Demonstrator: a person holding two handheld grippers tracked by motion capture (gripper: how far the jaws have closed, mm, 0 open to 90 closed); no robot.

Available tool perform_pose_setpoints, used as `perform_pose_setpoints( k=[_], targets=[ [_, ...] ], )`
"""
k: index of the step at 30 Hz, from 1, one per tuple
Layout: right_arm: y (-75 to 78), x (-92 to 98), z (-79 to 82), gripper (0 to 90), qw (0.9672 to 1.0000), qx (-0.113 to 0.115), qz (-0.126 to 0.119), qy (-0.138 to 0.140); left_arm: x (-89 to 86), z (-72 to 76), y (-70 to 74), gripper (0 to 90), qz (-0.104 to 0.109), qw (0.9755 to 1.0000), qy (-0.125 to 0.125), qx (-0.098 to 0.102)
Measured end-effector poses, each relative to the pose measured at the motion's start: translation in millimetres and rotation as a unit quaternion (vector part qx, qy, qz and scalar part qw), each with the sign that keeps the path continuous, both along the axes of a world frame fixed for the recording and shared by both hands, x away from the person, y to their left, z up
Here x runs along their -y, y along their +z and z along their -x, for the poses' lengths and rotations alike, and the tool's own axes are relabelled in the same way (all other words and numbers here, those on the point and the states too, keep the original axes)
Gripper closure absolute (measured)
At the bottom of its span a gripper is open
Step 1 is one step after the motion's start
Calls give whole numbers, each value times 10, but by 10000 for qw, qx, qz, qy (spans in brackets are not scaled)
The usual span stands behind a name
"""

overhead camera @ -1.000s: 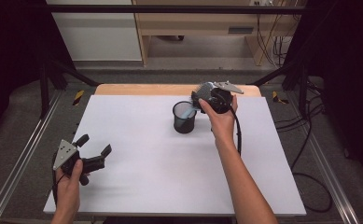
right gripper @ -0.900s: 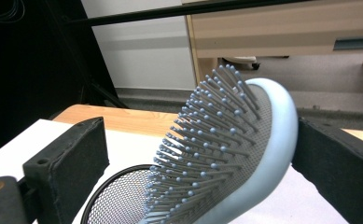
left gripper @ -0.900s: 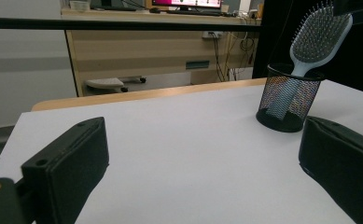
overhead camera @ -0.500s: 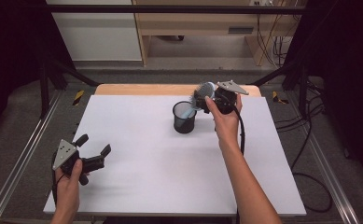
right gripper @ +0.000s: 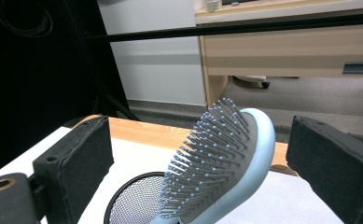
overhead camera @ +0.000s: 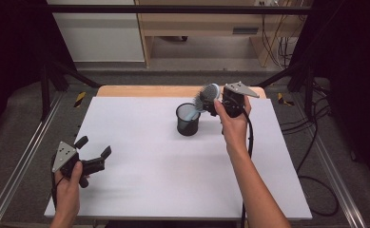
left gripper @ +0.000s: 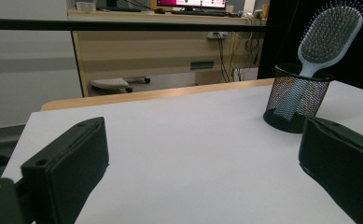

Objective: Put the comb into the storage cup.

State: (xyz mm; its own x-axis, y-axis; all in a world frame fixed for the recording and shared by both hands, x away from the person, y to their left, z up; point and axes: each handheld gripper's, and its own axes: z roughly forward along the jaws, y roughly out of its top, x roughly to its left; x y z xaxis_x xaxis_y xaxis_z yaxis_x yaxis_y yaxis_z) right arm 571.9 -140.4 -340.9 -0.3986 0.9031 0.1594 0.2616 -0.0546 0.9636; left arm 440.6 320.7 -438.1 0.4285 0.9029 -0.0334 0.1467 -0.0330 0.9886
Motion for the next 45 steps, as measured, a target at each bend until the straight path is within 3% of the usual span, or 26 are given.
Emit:
perform_pose_setpoints(
  k=[5,22,37,45],
  targets=[
    [61,42,51,55,9999,86,-60,79,0,-3,0,16,-16,10000,-8,10],
    [163,55,100,50,9987,434,157,237,-27,-2,3,16,33,10000,1,7],
    [210,70,143,47,9959,834,286,193,-40,2,9,16,56,10000,13,14],
    [242,104,170,43,9954,901,272,160,-71,13,30,16,67,10000,19,64]
  ],
)
